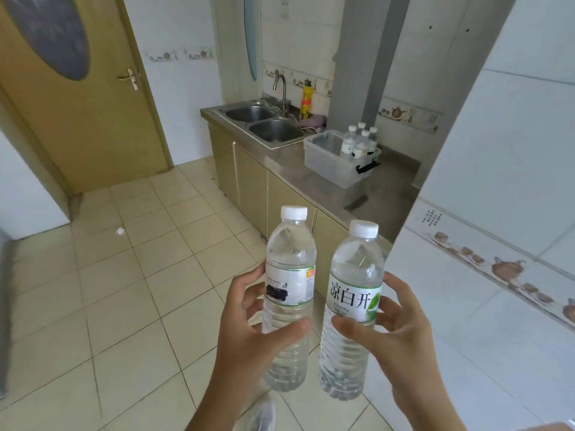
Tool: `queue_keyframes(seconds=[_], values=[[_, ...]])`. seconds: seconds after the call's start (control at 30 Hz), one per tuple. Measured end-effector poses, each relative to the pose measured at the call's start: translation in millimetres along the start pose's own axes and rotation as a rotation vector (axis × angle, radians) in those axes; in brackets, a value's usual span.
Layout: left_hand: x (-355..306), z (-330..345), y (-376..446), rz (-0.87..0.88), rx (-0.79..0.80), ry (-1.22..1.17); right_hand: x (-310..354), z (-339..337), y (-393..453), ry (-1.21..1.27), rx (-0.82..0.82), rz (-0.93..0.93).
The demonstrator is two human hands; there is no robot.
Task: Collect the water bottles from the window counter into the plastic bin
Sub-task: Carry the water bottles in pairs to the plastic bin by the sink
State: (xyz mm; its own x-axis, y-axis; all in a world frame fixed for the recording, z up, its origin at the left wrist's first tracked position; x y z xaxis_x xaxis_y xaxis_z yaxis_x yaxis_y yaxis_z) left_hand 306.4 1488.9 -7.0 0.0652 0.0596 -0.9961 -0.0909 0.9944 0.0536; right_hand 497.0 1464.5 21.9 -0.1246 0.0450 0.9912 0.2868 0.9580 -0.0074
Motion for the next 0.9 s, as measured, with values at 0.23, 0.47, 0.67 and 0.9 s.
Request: queue_keyframes(seconds=[0.23, 0.47, 0.67, 0.9], values=[[12, 17, 168, 0.015, 0.08, -0.012, 7, 45, 140, 0.014, -0.035, 0.001], [8, 41, 311, 0.013, 0.173, -0.019, 18, 75, 263, -0.01, -0.14, -0.001], [22, 75, 407, -0.002, 0.21, -0.033, 9, 78, 367, -0.01, -0.196, 0.005], [46, 137, 525, -0.007, 0.237, -0.021, -6, 72, 499, 0.066, -0.221, 0.003]])
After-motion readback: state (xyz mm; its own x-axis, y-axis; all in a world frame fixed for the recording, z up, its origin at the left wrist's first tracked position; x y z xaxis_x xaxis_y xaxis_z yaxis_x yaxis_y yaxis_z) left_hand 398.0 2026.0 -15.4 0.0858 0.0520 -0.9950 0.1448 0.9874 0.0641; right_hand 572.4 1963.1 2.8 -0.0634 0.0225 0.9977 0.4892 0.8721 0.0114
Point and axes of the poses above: each hand's wrist, its own y-axis towards the middle knuckle, its own z-axis out of the palm, x = y × z, the point moved 1 cm from there along y, towards the middle knuckle, and after that the axes turned 2 degrees about -y, right-handed, at the moved point
